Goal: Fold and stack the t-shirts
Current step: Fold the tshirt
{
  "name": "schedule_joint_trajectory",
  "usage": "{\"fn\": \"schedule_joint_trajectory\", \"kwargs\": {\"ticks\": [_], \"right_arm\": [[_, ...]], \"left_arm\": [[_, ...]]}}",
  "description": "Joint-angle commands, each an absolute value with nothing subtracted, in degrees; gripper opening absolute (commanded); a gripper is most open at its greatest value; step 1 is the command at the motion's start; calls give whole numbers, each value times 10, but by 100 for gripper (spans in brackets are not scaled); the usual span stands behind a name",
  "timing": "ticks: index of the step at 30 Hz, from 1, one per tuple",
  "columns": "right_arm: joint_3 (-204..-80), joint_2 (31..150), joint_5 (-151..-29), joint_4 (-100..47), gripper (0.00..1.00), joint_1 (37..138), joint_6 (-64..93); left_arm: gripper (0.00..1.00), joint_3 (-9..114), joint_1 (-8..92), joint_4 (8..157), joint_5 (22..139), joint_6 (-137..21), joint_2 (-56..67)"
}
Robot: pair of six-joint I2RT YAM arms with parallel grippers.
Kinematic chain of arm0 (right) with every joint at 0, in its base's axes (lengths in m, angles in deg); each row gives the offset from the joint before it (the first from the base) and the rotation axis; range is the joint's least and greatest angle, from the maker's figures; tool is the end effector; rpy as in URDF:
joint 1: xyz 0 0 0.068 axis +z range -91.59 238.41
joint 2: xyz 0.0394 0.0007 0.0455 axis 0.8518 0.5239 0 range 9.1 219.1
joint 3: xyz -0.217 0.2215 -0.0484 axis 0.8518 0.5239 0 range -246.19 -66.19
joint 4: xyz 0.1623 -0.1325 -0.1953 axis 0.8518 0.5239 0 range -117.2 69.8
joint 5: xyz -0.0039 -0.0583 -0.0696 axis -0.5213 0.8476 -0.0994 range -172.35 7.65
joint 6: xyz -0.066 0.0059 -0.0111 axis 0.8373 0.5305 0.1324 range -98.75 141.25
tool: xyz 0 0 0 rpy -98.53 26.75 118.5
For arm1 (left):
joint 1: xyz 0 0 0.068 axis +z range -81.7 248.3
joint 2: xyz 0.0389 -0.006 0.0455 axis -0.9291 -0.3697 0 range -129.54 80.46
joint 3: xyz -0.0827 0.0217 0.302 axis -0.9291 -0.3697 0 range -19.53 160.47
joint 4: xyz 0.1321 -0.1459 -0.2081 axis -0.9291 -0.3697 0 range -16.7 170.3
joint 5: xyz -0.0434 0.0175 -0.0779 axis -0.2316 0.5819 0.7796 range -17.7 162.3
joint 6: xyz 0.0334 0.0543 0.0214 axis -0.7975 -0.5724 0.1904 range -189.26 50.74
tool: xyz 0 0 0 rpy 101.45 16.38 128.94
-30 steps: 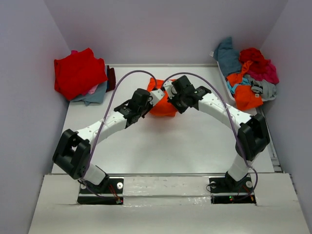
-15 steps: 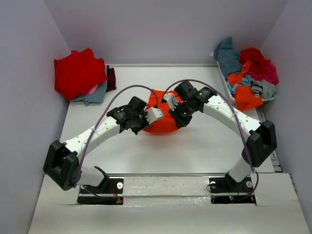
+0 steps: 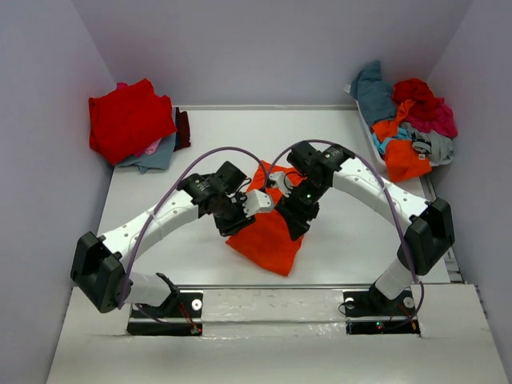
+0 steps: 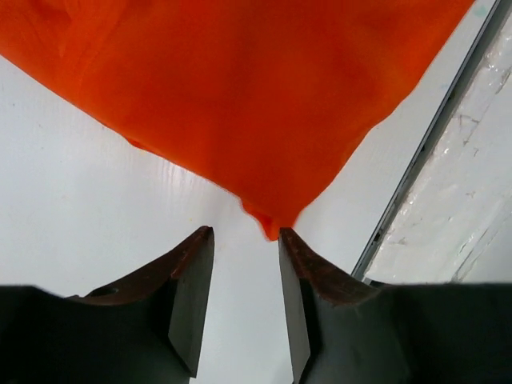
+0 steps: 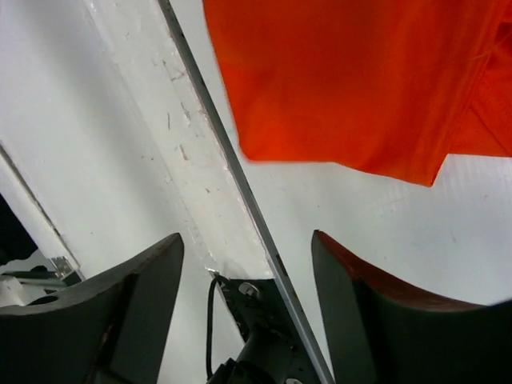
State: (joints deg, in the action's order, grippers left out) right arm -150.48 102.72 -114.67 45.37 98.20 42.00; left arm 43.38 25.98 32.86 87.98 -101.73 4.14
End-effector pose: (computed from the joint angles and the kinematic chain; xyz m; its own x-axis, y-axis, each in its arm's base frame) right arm 0.2381 0.2357 0.3162 -0.4993 -0.8055 -0.3192 -0.8294 0.3377 0.4451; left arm 0.2023 -0.2037 0.2968 -0.1446 0.8306 -0.5378 0.9757 0.2103 0.0624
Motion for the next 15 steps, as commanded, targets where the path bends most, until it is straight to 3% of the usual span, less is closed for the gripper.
{"fn": "schedule_joint_trajectory", "kwargs": {"ticks": [1, 15], "right_arm": [[-1508, 992, -1158, 492, 74, 990, 465], [-1522, 1097, -922, 303, 68, 984, 343]], "left_arm": [[56, 466, 260, 301, 898, -1018, 51], [52, 499, 260, 393, 872, -976, -18]]}}
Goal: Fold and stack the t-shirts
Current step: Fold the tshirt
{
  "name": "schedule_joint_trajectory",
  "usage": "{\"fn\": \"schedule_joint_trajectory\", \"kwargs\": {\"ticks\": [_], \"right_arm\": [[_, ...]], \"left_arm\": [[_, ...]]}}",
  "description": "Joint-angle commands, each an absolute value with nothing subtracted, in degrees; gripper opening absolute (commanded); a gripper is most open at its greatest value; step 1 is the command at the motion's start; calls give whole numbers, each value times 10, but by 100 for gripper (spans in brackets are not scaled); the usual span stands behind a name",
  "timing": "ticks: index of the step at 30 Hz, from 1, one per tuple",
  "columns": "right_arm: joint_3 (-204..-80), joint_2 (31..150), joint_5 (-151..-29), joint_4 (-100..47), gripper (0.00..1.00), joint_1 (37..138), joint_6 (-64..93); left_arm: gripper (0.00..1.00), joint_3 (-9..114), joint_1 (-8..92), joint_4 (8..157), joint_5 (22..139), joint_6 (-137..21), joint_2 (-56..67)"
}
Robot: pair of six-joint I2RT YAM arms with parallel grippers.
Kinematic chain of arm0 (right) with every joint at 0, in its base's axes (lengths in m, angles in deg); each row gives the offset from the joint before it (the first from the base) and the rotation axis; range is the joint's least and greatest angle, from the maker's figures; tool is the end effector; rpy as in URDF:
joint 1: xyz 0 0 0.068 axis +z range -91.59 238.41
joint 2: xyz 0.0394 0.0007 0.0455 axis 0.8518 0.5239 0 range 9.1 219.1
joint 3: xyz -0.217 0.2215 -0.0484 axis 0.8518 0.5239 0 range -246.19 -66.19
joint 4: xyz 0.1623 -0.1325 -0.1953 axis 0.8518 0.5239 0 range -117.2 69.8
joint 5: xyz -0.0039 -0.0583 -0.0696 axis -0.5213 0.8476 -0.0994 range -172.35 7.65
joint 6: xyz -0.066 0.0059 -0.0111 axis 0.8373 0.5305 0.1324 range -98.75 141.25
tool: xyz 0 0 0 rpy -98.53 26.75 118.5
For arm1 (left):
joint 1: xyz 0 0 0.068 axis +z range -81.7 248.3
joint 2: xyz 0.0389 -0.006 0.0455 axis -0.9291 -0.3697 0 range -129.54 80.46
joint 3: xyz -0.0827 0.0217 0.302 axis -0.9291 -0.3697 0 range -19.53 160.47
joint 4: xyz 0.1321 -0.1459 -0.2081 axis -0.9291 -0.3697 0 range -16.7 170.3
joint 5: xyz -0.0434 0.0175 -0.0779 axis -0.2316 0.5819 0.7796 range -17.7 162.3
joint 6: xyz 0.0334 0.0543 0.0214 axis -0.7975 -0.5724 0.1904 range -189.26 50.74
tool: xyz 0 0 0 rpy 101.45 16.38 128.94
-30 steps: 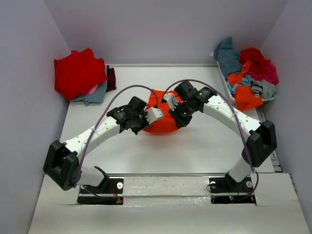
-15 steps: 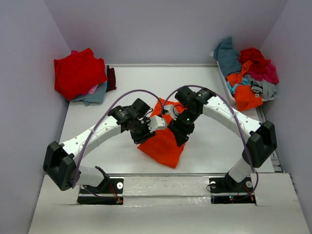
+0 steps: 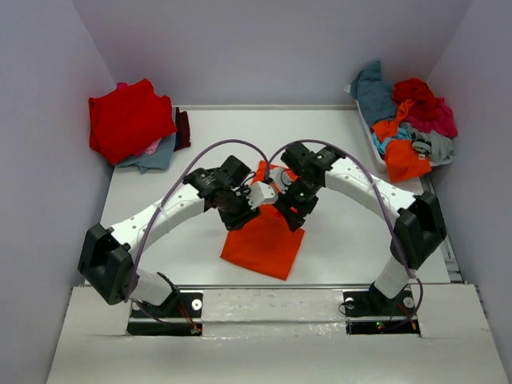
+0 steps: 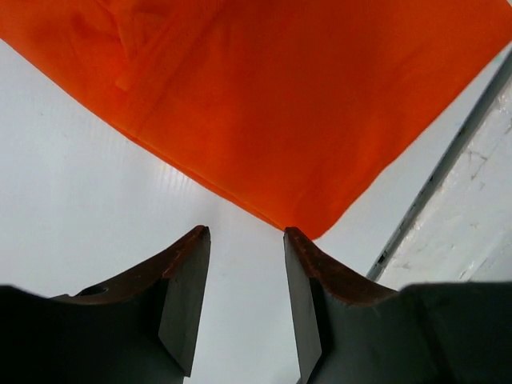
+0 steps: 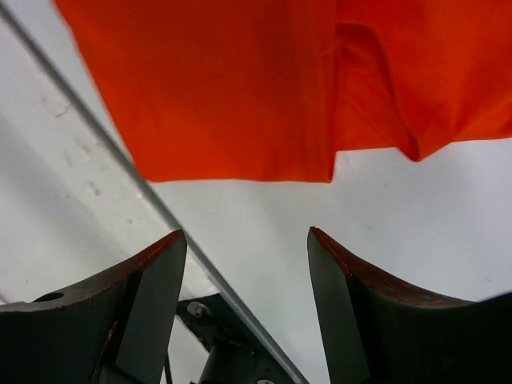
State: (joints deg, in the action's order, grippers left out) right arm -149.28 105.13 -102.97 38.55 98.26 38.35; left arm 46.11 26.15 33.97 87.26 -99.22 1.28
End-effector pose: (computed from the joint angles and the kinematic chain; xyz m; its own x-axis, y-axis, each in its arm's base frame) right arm 0.2600 0.2418 0.2939 -0.5276 -0.7988 -0.2889 -0.8452 0.4597 0.2725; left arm 0.2158 -0.2140 0.3003 -0.1839 0.8170 -0.5465 0.9651 0.2555 0.0572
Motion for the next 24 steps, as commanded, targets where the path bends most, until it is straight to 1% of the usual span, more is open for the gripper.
{"fn": "schedule_joint_trajectory", "kwargs": {"ticks": [1, 3, 6, 8, 9, 11, 13, 16, 17, 18, 20, 21, 24], "right_arm": [[-1536, 1108, -922, 301, 67, 978, 337], [-1582, 1135, -914, 297, 67, 954, 329], [-1634, 1169, -909, 299, 67, 923, 323], [-1687, 1207, -915, 307, 66, 882, 310], [-1723, 1220, -918, 311, 66, 868, 298], [-1757, 1246, -934, 327, 66, 835, 292], [-1798, 1278, -933, 335, 66, 822, 290], [-1825, 1310, -914, 340, 66, 810, 286], [-1859, 1322, -921, 361, 66, 803, 285], [-1873, 1342, -927, 370, 66, 796, 278], [-1878, 1346, -952, 368, 66, 796, 275], [-1876, 1347, -957, 370, 66, 796, 275], [-1868, 1353, -960, 370, 66, 791, 270]], "left_arm": [[51, 501, 260, 402, 872, -972, -24], [50, 513, 266, 425, 847, -964, -50], [50, 548, 288, 443, 843, -945, -81], [50, 576, 306, 441, 852, -940, -122], [50, 606, 325, 440, 852, -931, -150], [49, 641, 343, 432, 859, -931, -182], [49, 702, 367, 417, 858, -926, -232], [49, 789, 385, 390, 864, -926, -301], [49, 813, 385, 379, 870, -927, -319], [49, 862, 390, 354, 872, -930, -357], [49, 901, 396, 341, 886, -924, -386], [49, 938, 405, 328, 895, -923, -412], [49, 993, 416, 304, 920, -916, -458]]}}
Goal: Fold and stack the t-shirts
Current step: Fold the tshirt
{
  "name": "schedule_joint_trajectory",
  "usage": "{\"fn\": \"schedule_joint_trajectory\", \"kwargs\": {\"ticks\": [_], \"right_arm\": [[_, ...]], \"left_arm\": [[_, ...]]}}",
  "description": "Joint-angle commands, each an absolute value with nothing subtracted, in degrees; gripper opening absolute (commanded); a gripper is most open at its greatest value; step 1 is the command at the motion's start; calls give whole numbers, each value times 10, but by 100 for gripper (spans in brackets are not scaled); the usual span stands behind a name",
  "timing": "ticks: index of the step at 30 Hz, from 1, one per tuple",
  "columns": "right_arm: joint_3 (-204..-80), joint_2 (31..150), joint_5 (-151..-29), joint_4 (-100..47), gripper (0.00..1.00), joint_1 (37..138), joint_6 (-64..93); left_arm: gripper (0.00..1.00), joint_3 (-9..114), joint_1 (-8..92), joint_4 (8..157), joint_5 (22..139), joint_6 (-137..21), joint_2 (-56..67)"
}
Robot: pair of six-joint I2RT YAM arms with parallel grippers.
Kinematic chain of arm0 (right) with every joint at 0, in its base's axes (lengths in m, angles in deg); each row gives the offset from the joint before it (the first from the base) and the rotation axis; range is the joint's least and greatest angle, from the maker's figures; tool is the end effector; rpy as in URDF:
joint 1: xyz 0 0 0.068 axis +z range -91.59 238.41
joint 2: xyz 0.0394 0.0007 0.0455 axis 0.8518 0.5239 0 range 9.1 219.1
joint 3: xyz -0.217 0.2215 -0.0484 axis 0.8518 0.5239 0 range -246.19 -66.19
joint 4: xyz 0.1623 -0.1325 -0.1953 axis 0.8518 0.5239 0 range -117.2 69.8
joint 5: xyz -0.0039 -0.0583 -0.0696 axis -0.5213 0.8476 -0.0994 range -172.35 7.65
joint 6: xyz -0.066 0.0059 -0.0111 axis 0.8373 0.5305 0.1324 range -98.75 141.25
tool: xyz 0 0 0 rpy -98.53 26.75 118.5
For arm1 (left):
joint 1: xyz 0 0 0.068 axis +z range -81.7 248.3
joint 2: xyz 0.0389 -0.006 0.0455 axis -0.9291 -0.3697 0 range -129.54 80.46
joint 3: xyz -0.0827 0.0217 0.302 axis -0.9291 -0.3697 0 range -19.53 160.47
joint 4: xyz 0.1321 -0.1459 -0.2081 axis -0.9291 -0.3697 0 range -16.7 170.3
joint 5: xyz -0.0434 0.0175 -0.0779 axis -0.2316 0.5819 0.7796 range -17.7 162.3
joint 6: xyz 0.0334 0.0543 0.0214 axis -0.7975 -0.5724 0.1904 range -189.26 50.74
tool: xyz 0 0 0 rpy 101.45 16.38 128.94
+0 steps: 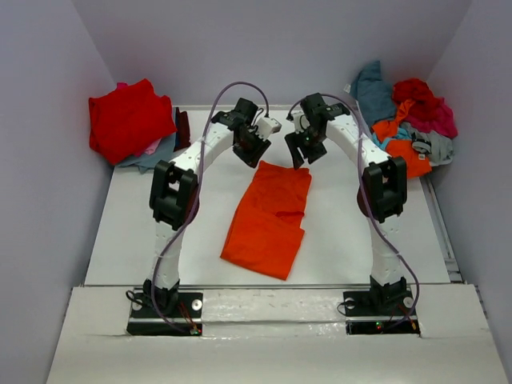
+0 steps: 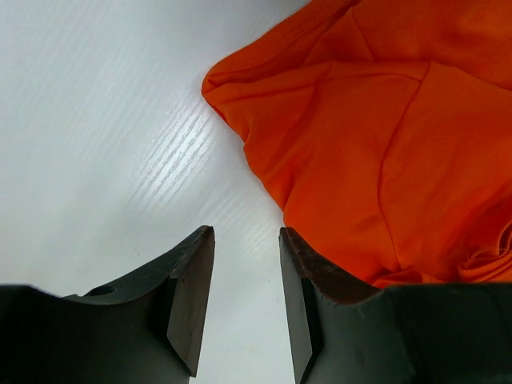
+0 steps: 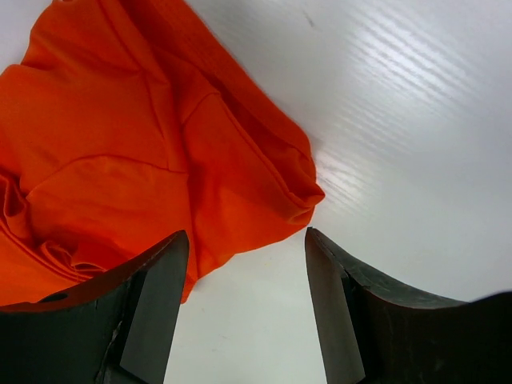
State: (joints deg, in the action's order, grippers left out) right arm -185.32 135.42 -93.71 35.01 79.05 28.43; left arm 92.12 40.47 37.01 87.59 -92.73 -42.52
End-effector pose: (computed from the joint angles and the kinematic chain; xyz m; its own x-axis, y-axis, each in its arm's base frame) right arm 0.4854 0.1942 0.2673 -0.8178 -0.4390 -0.3721 -0.5167 0.8448 0.1390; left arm 0.4687 -0.2634 0.2734 -0.4283 0.6604 -0.6168 0.8240 0.5656 0.0333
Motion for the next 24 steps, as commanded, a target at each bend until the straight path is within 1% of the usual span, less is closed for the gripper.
{"fn": "schedule_joint_trajectory", "kwargs": {"ticks": [1, 4, 9, 12, 17, 23, 24], "right_arm": [[-1866, 1355, -961, 370, 66, 785, 267], [-1855, 1352, -966, 370, 66, 779, 263], [-1827, 1339, -970, 370, 66, 766, 258], [-1814, 1340, -960, 378, 66, 766, 260], [-1806, 1328, -1013, 395, 64, 761, 270], [-1804, 1335, -1038, 407, 56, 761, 287], [-1805, 1339, -1055, 417, 51, 761, 291]], "left_arm": [[49, 1003, 416, 298, 925, -916, -469], [49, 1011, 428, 289, 954, -909, -491], [49, 975, 434, 314, 979, -900, -487], [49, 982, 440, 292, 995, -908, -508], [49, 963, 440, 293, 1022, -921, -492], [48, 945, 440, 262, 1062, -955, -468], [48, 928, 440, 263, 1061, -960, -451]]}}
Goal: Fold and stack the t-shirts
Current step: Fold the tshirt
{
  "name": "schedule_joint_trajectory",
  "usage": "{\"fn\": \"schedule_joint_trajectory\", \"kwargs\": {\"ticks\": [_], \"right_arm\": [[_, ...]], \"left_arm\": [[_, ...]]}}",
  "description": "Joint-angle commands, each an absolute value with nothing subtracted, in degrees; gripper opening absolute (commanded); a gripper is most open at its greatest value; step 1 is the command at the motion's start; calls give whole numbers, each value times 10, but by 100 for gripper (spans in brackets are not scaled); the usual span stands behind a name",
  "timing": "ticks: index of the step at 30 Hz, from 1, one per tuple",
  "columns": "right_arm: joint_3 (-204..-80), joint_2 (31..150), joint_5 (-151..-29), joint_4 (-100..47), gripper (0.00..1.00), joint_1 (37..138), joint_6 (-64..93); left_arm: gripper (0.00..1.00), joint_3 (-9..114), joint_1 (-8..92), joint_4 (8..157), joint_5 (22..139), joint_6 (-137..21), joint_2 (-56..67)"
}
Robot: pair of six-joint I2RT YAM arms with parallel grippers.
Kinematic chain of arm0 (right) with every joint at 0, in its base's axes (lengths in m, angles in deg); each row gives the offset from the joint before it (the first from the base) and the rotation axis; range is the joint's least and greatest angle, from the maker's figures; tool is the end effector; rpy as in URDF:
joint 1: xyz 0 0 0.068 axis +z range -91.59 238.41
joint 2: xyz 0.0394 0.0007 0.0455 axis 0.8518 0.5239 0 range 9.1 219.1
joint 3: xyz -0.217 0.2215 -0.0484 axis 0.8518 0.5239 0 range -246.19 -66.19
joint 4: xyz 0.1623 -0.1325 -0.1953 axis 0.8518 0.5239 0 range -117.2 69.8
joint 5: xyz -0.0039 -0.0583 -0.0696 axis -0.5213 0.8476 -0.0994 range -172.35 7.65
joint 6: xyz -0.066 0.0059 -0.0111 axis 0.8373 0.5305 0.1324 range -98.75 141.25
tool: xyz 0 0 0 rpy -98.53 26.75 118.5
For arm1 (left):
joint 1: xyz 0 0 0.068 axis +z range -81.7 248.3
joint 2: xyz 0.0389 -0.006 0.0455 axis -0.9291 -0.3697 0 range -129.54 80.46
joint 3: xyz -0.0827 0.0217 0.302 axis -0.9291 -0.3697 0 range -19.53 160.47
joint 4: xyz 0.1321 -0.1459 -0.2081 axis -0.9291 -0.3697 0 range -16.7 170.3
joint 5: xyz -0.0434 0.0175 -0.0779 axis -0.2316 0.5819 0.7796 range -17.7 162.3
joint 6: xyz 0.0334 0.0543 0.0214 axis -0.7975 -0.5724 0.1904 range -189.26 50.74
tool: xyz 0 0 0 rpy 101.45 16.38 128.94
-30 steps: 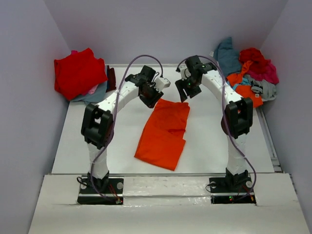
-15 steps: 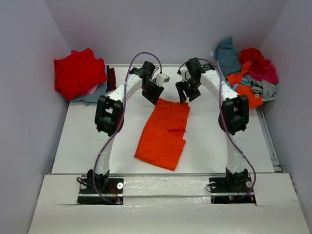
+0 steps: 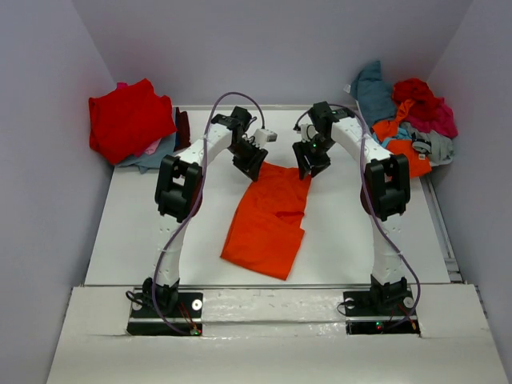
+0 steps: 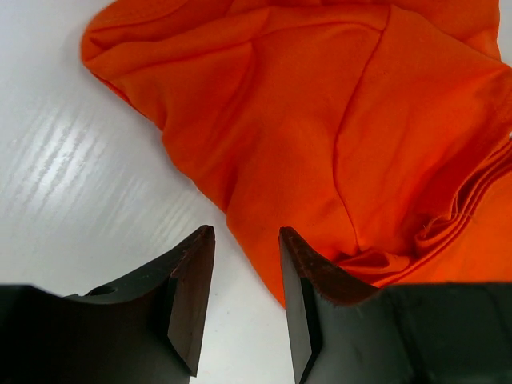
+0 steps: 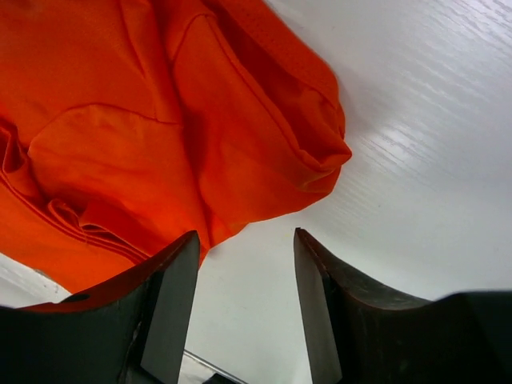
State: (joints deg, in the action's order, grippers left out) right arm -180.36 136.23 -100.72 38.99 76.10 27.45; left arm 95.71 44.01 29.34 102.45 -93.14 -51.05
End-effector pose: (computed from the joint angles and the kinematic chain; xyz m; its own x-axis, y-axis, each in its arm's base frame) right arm 0.4773 0.1701 0.2326 -0.8930 -0.3924 -0.2205 -0.4439 0.8487 0.2874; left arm 0.4874 -0.2495 0.2134 -0.5528 0.6334 -0.5415 0.8275 0.4941 -0.2668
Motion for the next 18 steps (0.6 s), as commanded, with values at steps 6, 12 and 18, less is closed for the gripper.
{"fn": "schedule_joint_trajectory", "kwargs": {"ticks": [6, 12, 18], "right_arm": [[-1798, 1350, -1118, 434, 45, 761, 312], [-1805, 1363, -1120, 451, 45, 766, 329], [-1776, 1375, -1128, 448, 44, 771, 338]], "left_arm": [[49, 877, 440, 284, 1056, -968, -385], [48, 901, 440, 253, 1105, -995, -386], [47, 934, 433, 153, 1164, -1062, -418]]}}
